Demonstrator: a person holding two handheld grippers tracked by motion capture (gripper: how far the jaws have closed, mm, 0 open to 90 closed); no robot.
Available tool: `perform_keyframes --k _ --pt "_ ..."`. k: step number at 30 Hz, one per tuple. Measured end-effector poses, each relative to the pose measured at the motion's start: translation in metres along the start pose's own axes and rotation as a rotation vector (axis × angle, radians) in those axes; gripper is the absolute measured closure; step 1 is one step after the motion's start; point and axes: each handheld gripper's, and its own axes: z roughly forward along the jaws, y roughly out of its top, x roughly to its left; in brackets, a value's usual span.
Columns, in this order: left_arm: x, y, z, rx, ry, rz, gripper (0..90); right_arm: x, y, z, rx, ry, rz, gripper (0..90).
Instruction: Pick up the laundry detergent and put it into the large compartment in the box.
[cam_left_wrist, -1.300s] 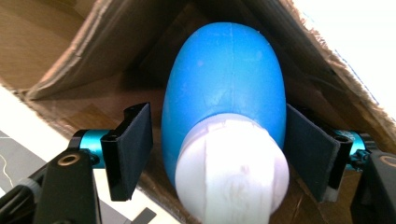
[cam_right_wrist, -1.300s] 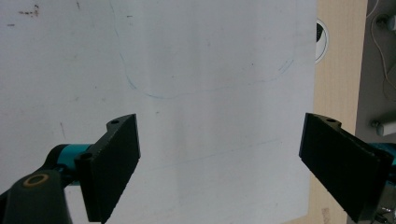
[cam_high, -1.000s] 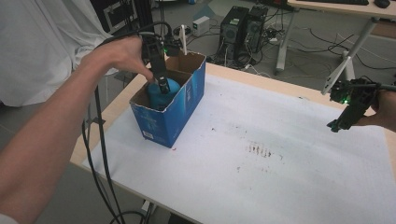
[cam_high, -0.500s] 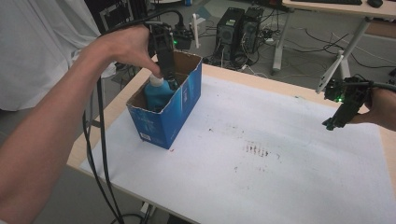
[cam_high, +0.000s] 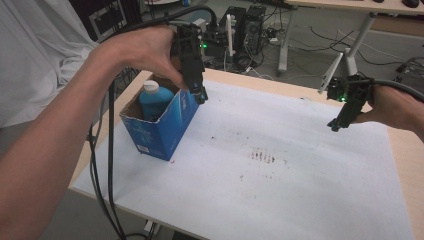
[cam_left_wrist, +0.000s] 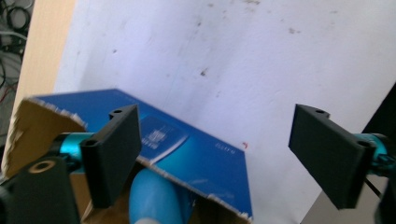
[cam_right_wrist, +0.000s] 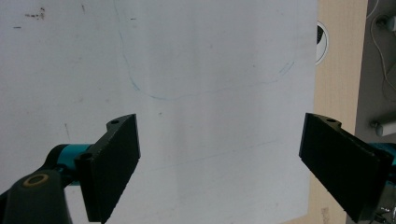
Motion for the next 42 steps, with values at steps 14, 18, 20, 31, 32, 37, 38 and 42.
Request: perform_keyframes --k 14,18,20,31,32,37,38,42 --pt "-0.033 0.04 0.02 -0.01 -0.019 0.144 16.7 0.001 0.002 -0.002 0.002 -0.005 0.0 11.6" --pt "-0.041 0.048 0.026 -0.008 -0.023 0.169 16.6 0.002 0.003 -0.001 0.005 -0.005 -0.002 11.6" --pt "-0.045 0.052 0.031 -0.004 -0.03 0.183 16.7 0.002 0.003 -0.001 0.008 -0.006 -0.005 11.6" --pt "-0.062 0.064 0.059 0.018 -0.062 0.229 16.7 0.003 0.005 -0.001 0.004 -0.007 -0.005 11.6" --pt "-0.063 0.065 0.061 0.024 -0.068 0.233 16.7 0.003 0.005 0.0 0.007 -0.007 -0.007 11.6" --pt "-0.07 0.067 0.083 0.042 -0.086 0.244 16.7 0.004 0.004 -0.001 0.005 -0.008 -0.006 11.6" --pt "-0.071 0.067 0.089 0.044 -0.087 0.247 16.7 0.004 0.004 -0.001 0.004 -0.008 -0.003 11.6" --pt "-0.074 0.068 0.102 0.048 -0.102 0.247 16.7 0.004 0.003 -0.001 0.004 -0.01 -0.007 11.6"
